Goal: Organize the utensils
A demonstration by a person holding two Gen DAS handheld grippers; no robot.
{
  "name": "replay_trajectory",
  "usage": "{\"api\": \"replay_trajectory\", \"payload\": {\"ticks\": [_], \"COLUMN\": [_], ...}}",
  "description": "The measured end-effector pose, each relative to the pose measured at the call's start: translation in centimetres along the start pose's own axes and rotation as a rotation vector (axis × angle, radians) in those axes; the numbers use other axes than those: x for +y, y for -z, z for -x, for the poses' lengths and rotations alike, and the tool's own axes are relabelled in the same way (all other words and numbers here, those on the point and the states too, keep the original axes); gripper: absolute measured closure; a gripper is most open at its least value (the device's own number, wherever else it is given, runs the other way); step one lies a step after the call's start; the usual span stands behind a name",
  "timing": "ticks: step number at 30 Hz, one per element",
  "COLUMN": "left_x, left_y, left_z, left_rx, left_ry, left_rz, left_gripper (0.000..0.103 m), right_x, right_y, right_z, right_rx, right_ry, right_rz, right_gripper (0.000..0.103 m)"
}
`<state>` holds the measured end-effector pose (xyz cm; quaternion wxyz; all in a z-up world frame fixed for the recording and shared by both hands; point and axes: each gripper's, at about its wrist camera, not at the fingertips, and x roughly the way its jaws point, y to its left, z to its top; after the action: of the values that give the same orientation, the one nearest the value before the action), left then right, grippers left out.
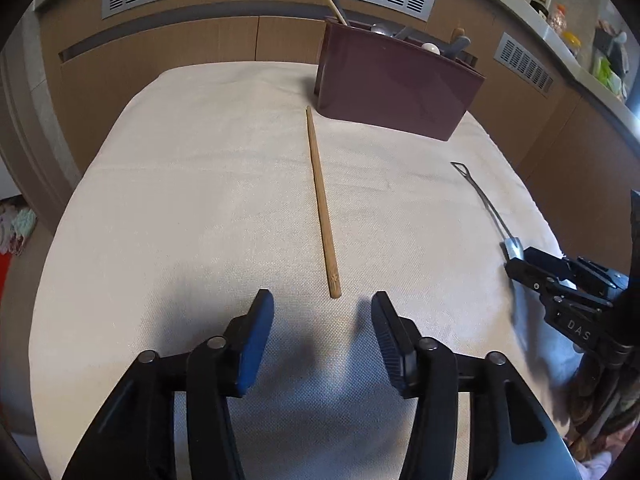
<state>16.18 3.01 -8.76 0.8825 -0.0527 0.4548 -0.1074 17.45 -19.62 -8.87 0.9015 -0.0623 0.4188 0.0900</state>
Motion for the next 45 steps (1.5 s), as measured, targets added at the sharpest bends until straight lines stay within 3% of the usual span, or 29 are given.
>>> {"api": "replay_trajectory", "payload": {"ticks": [3,9,10,12,15,19,22,23,27,30,33,35,38,42,45], "left_x": [0.0,-2.2,-2.1,-1.7,-1.6,-3.4,-3.3,-2.7,0.7,1.2,-0.4,-1.8,-2.7,-3.3,-3.2], "left_y": [0.2,0.6,0.5,0.3,0.0,-0.1,-0.5,-1.2,-5.7,-9.2,-12.2,-13.7,-15.1,-15.8,-15.2], "left_z": [-0.1,-0.8,-0.8,-0.9,-1.0,-1.9,-2.0,-1.9,-2.3,-4.4,-6.6,-8.2,-10.5,-11.1,-10.1], "left_rx": [-0.009,-0.001,0.0,0.009,0.03,0.097,0.102,0.105,0.12,0.174,0.246,0.319,0.406,0.399,0.334], "left_ry": [0.037,-0.022,-0.011,0.032,0.058,-0.03,-0.018,0.022,0.152,0.075,-0.006,-0.026,-0.052,-0.069,-0.065], "left_rz": [0.016,-0.082,-0.072,-0.047,-0.02,-0.128,-0.126,-0.097,0.077,0.06,-0.075,-0.15,-0.177,-0.198,-0.184], "left_gripper": [0.028,0.013,0.012,0.002,0.0,0.0,0.0,0.004,0.044,0.066,0.081,0.085,0.089,0.093,0.094], "right_x": [0.1,-0.4,-0.5,-0.6,-0.7,-0.9,-1.0,-1.0,-0.8,-0.8,-0.7,-0.7,-0.8,-1.4,-1.8], "right_y": [0.2,0.4,0.4,0.3,0.3,0.3,0.3,0.4,0.3,0.3,0.4,0.4,0.4,0.4,0.4], "right_z": [0.1,0.3,0.3,0.4,0.4,0.5,0.5,0.5,0.4,0.5,0.4,0.4,0.5,0.6,0.6], "right_rx": [-0.013,-0.023,-0.024,-0.024,-0.024,-0.026,-0.026,-0.026,-0.022,-0.023,-0.023,-0.023,-0.028,-0.03,-0.029], "right_ry": [0.005,-0.021,-0.026,-0.036,-0.05,-0.058,-0.061,-0.062,-0.058,-0.056,-0.057,-0.06,-0.069,-0.102,-0.124], "right_rz": [0.005,-0.015,-0.02,-0.026,-0.028,-0.036,-0.045,-0.047,-0.035,-0.037,-0.041,-0.04,-0.049,-0.076,-0.091], "right_gripper": [0.072,0.071,0.071,0.07,0.065,0.058,0.054,0.054,0.051,0.05,0.049,0.048,0.047,0.047,0.047]}}
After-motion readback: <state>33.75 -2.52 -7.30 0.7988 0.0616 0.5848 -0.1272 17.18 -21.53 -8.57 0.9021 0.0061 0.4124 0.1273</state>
